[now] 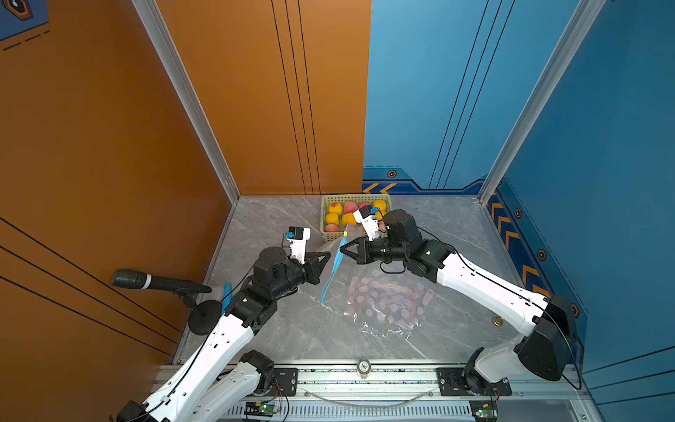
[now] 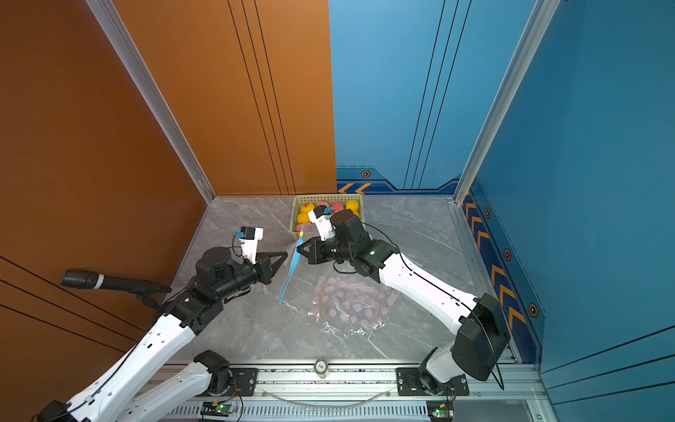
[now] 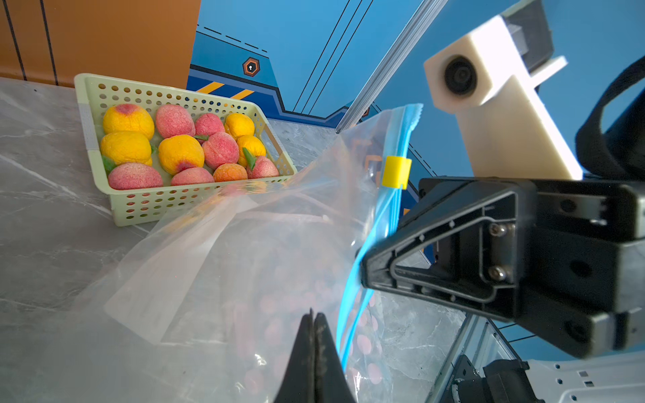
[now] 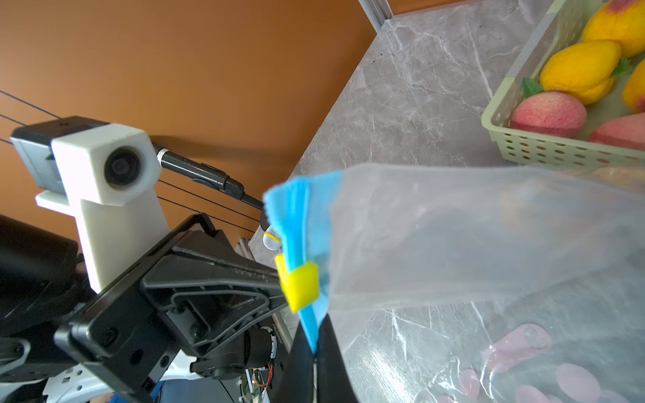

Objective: Place the peach in a zip-top bag and seal the zipper
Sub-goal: Open the zipper of the food storage bag.

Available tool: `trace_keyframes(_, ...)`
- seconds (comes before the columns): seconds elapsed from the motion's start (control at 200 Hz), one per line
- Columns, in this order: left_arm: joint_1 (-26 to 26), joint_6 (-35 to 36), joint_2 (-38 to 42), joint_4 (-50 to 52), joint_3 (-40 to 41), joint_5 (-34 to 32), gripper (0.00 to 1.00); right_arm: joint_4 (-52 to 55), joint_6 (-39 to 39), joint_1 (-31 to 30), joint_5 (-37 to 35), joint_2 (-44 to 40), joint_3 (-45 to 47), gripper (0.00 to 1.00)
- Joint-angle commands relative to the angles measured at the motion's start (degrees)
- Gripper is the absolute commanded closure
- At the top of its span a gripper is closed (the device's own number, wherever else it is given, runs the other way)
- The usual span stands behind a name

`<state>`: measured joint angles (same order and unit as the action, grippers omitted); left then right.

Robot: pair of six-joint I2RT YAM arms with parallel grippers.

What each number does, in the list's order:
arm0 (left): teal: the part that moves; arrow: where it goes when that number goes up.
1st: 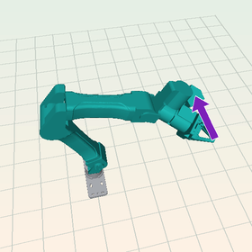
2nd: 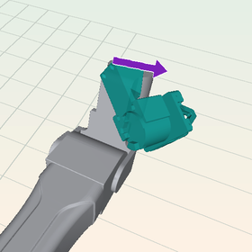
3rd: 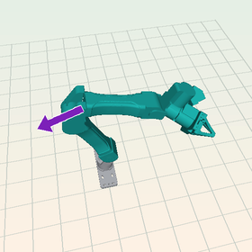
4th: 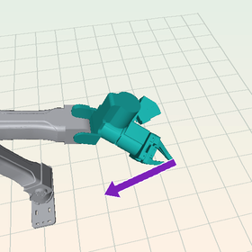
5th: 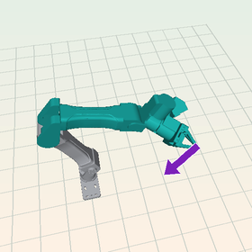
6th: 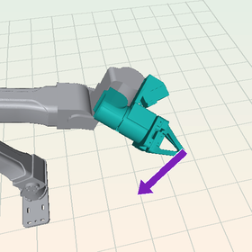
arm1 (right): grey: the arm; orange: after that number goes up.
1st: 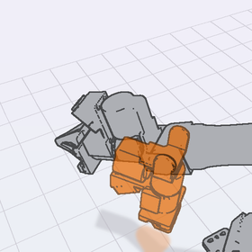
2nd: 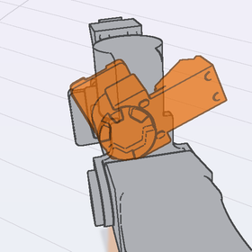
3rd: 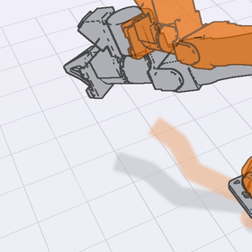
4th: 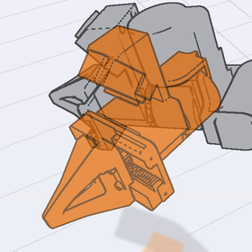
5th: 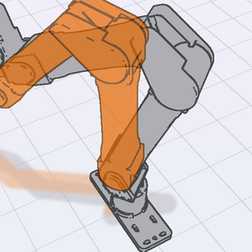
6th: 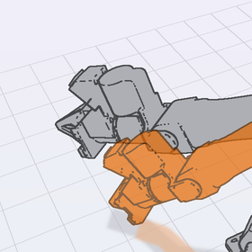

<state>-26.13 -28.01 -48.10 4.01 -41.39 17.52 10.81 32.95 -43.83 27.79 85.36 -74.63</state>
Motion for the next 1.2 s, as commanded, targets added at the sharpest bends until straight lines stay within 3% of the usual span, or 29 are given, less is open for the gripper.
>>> trace_keyframes(0.0,0.5,0.1,0.4,-1.7,0.2,2.6,0.81,3.5,-5.8,0.8,3.9,-0.8,-0.6,1.0)
trace_keyframes(0.195,0.5,0.3,0.3,-3.7,-1.3,4.4,0.48,6.9,-11.5,1.9,5.5,0.5,-0.5,1.0)
trace_keyframes(0.3,0.4,2.2,-0.7,-1.8,-2.7,4.3,0.41,6.9,-11.9,1.9,6.0,0.6,-0.4,1.0)
trace_keyframes(0.586,-1.0,4.6,-4.6,-0.6,-4.6,5.8,0.4,6.2,-11.8,1.7,7.3,0.7,-0.8,1.0)
trace_keyframes(1.006,-1.8,6.8,-5.1,5.5,-4.1,5.0,0.58,6.0,-11.5,1.7,5.6,0.0,-1.1,1.0)
trace_keyframes(1.196,-4.5,9.1,-3.7,11.7,-3.3,2.3,0.45,5.4,-10.6,1.8,3.8,0.1,-1.0,1.0)
